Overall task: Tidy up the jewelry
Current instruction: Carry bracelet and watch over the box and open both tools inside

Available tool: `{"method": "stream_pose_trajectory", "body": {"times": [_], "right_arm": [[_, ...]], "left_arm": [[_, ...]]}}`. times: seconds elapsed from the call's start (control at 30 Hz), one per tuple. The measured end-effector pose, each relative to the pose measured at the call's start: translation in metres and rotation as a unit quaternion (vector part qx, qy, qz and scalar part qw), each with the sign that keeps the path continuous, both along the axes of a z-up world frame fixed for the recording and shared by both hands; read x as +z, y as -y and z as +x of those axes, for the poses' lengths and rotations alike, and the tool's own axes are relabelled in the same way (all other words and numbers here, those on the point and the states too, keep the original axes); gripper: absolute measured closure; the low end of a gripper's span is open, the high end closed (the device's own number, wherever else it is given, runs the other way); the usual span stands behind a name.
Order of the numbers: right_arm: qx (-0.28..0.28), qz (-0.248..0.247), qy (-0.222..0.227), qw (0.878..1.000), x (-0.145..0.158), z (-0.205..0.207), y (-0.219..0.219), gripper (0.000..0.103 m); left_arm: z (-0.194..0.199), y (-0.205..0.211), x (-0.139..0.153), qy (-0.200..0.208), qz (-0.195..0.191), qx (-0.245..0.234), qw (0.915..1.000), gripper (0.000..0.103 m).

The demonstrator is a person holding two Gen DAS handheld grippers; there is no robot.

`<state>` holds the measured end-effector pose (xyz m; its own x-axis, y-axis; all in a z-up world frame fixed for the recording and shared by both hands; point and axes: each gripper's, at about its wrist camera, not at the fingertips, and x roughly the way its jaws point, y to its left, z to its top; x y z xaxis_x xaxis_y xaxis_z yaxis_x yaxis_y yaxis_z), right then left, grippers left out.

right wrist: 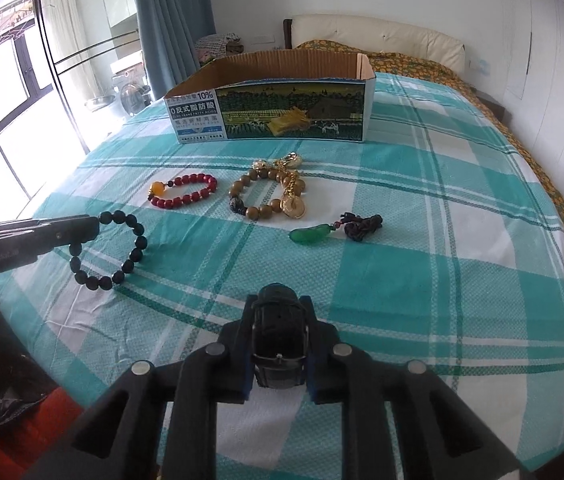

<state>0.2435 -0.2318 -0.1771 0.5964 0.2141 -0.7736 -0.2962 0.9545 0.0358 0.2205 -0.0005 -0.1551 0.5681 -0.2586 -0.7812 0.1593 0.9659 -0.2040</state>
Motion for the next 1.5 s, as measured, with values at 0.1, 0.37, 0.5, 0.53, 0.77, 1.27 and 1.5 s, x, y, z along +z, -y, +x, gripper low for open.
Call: {"method": "stream_pose_trajectory", "body": {"times": [0.1, 0.37, 0.5, 0.53, 0.77, 1.27, 1.5], "right_arm": [[0.0, -0.054, 0.034, 0.998, 0.021, -0.003, -0.014, 0.084], [0.002, -0.13, 0.091, 0.987, 0.057, 0.008, -0.032, 0.084], [-0.003, -0.136, 0.105, 0.985, 0.068, 0.019, -0.033, 0.084], [-0.004, -0.139, 0.108, 0.984, 0.071, 0.022, -0.033, 0.084], [-0.007, -0.151, 0.129, 0.98, 0.088, 0.045, -0.031, 0.084], [-0.002, -0.155, 0.163, 0.974, 0.112, 0.124, -0.035, 0.084], [0.012, -0.113, 0.152, 0.982, 0.114, 0.189, -0.044, 0.084]], "left_arm": [[0.0, -0.001, 0.004, 0.001, -0.005, 0.0, 1.0, 0.093], [0.017, 0.002, 0.036, 0.016, -0.02, -0.015, 0.9996, 0.093], [0.031, 0.002, 0.059, 0.034, -0.014, -0.022, 0.9991, 0.093], [0.035, 0.003, 0.065, 0.039, -0.011, -0.023, 0.9989, 0.093], [0.065, 0.006, 0.098, 0.067, 0.0, -0.032, 0.9973, 0.093], [0.149, 0.018, 0.123, 0.089, 0.022, -0.034, 0.9952, 0.093], [0.205, 0.012, 0.104, 0.074, 0.017, -0.008, 0.9971, 0.093]]}}
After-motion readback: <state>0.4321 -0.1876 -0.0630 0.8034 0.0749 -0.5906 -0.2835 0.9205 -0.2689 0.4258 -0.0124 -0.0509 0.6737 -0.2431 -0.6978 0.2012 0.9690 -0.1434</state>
